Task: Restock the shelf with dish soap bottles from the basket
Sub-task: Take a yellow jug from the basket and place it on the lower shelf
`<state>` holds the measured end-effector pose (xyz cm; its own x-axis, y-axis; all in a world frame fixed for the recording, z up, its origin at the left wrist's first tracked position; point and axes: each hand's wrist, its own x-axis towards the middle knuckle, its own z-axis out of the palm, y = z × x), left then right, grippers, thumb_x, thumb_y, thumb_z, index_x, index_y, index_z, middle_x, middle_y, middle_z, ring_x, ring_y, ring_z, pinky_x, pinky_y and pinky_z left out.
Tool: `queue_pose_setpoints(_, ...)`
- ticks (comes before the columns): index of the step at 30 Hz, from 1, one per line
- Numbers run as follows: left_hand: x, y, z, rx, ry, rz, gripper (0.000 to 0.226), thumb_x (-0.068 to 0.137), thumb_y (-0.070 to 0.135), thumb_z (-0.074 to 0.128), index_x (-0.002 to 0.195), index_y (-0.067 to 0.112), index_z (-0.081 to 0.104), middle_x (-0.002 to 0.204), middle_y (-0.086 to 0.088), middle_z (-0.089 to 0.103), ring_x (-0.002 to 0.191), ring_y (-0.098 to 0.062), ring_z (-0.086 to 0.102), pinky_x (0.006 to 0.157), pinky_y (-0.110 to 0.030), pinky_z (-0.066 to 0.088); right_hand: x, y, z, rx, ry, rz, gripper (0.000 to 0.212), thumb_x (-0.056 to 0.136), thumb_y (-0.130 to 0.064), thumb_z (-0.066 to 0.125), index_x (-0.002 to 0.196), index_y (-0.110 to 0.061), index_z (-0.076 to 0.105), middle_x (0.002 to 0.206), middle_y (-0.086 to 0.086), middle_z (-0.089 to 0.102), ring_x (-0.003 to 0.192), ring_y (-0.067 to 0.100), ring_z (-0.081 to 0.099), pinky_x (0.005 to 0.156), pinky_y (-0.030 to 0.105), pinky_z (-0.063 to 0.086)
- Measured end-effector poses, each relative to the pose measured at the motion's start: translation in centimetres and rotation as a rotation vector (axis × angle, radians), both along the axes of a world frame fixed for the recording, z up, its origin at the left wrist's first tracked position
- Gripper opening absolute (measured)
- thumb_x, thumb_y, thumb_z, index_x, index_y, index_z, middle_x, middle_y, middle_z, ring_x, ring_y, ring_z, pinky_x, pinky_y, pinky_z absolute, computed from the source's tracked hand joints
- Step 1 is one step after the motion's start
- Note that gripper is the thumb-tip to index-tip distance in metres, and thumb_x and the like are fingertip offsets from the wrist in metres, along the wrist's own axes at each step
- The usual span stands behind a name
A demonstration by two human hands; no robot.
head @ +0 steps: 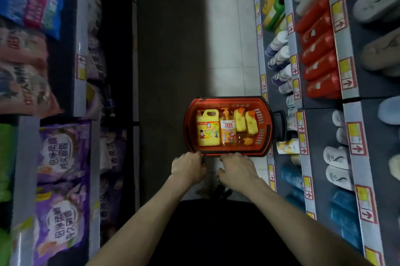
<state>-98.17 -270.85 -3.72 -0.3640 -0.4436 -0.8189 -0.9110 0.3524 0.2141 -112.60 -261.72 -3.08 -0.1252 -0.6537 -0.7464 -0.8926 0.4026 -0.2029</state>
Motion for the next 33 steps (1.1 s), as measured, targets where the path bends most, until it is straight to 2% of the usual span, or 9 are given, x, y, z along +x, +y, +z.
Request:
queue_pose_setpoints(7,-1.1,-6.1,-4.4,0.052,-0.027,-0.035,0.035,0.103,0.043,0.050,0.122,0.017,0.064,0.121,-0.010,0.071,0.113,-0.034,0.068,0.095,-0.045,0.052,-1.6,-7.0,-3.6,0.029,0.005,-0.093,0.036,0.099,-0.037,0.055,0.126,-0.014,0.063,0.125,0.009,0.068,0.118,0.033,0.062,0.094,0.039,0.049)
queue_pose_setpoints(14,-3.1,-9.1,-11.3,0.095,-0.067,-0.084,0.035,0.105,0.039,0.052,0.132,0.019,0.060,0.127,-0.008,0.068,0.119,-0.031,0.065,0.102,-0.045,0.050,-4.1,-8.9,-10.7,0.125,0.016,-0.087,0.038,0.099,-0.036,0.055,0.131,-0.015,0.061,0.130,0.008,0.066,0.122,0.031,0.062,0.099,0.038,0.051)
queue_pose_setpoints(17,-4.4,-9.2,-15.1,0.099,-0.105,-0.083,0.033,0.103,0.034,0.052,0.130,0.018,0.061,0.127,-0.009,0.068,0.120,-0.033,0.065,0.098,-0.043,0.049,-5.5,-8.6,-14.6,0.163,0.010,-0.078,0.034,0.098,-0.036,0.056,0.125,-0.016,0.063,0.125,0.008,0.068,0.116,0.032,0.064,0.095,0.037,0.051)
queue_pose_setpoints(20,-5.8,-9.0,-19.3,0.109,-0.149,-0.026,0.033,0.100,0.029,0.053,0.128,0.017,0.063,0.126,-0.010,0.069,0.118,-0.033,0.065,0.095,-0.043,0.049,-6.8,-8.4,-18.9,0.200,-0.014,-0.083,0.029,0.097,-0.036,0.058,0.119,-0.017,0.062,0.120,0.009,0.069,0.111,0.033,0.067,0.092,0.036,0.051)
queue_pose_setpoints(24,-7.5,-8.7,-24.7,0.087,-0.219,0.044,0.036,0.099,0.027,0.056,0.133,0.018,0.062,0.129,-0.008,0.068,0.124,-0.031,0.063,0.098,-0.044,0.050,-8.0,-9.0,-24.4,0.231,-0.016,-0.030,0.030,0.099,-0.037,0.059,0.122,-0.018,0.061,0.121,0.009,0.067,0.114,0.031,0.065,0.094,0.038,0.051)
queue_pose_setpoints(28,-8.9,-8.2,-30.0,0.089,-0.228,0.164,0.039,0.099,0.028,0.052,0.136,0.016,0.059,0.131,-0.011,0.067,0.126,-0.033,0.061,0.100,-0.045,0.051,-8.3,-10.3,-29.7,0.188,-0.028,0.022,0.033,0.099,-0.036,0.059,0.124,-0.015,0.062,0.119,0.009,0.065,0.110,0.031,0.065,0.088,0.039,0.050)
queue_pose_setpoints(30,-9.4,-7.8,-32.6,0.096,-0.234,0.213,0.045,0.100,0.029,0.053,0.142,0.014,0.054,0.134,-0.011,0.064,0.129,-0.033,0.058,0.102,-0.046,0.051,-8.6,-10.9,-32.5,0.186,-0.049,-0.005,0.034,0.097,-0.036,0.060,0.125,-0.015,0.061,0.118,0.008,0.065,0.108,0.031,0.065,0.085,0.039,0.050)
queue_pose_setpoints(33,-9.8,-7.4,-36.3,0.096,-0.231,0.315,0.051,0.100,0.027,0.054,0.147,0.009,0.047,0.142,-0.013,0.057,0.135,-0.034,0.052,0.106,-0.046,0.048,-8.9,-11.4,-36.8,0.186,-0.106,-0.138,0.038,0.097,-0.036,0.063,0.130,-0.016,0.062,0.125,0.007,0.065,0.112,0.031,0.065,0.089,0.040,0.056)
